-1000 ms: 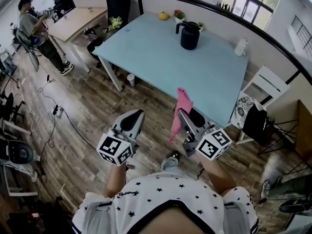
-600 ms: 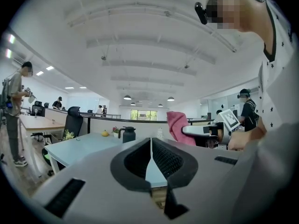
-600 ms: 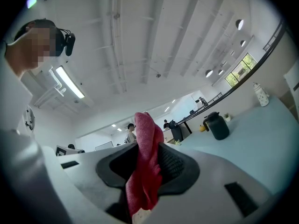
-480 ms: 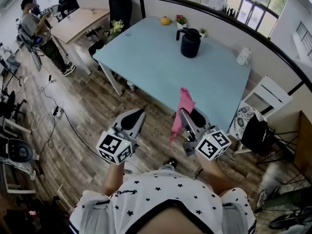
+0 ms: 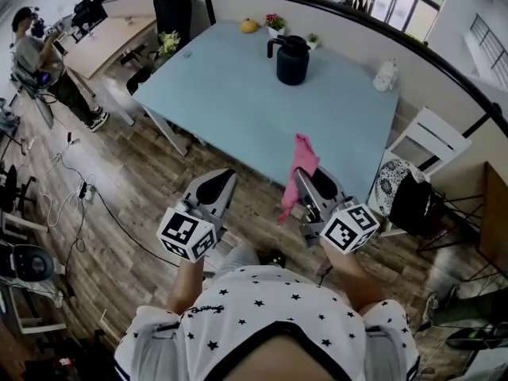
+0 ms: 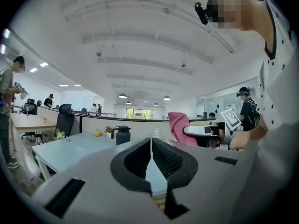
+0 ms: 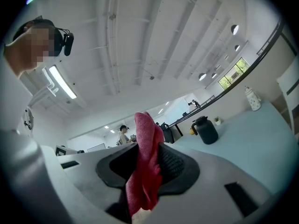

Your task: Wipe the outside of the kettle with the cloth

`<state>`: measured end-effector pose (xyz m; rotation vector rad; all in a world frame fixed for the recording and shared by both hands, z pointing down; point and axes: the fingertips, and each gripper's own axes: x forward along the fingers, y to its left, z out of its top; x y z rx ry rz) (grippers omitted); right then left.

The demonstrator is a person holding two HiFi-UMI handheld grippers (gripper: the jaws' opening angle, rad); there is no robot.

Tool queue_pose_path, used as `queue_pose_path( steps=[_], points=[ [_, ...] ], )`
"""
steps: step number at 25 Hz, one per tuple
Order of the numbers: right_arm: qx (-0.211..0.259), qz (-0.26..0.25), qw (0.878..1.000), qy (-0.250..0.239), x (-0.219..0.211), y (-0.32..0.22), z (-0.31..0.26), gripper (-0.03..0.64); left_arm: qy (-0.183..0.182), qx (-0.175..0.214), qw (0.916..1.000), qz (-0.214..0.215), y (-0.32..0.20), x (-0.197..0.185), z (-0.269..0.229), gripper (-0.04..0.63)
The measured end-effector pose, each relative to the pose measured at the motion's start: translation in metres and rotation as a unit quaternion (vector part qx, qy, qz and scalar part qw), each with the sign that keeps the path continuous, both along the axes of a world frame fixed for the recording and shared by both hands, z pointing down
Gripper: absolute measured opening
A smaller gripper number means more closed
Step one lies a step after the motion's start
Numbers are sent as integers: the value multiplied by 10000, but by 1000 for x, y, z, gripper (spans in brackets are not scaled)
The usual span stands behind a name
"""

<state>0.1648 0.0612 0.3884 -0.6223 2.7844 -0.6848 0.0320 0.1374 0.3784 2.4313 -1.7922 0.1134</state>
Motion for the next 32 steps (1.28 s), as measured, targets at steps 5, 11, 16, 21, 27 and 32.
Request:
queue_pose_path(
  steps=[5, 11, 16, 21, 27, 32],
  points=[
    [-1, 219, 9997, 126, -1, -16, -1, 126, 87, 27, 9996, 281, -23, -2, 1, 35],
    [111, 698, 9973, 222, -5, -58, -3, 126, 173, 118, 9967, 779, -82, -11, 3, 35],
    [144, 1082, 9937, 258, -16, -97, -2, 126, 163, 273, 9933, 1110, -135, -27, 0, 35],
    [141, 1264, 9912, 367, -44, -136, -2, 126, 251, 235, 9910, 1297, -186, -57, 3, 35],
    [183, 1295, 9905, 429, -80, -169, -8, 126, 397, 301, 9898, 1332, -223, -89, 2, 35],
    [184, 1383, 9888, 521, -99, -194, -8, 126, 448, 264, 9892, 1369, -248, -110, 5, 35]
  ],
)
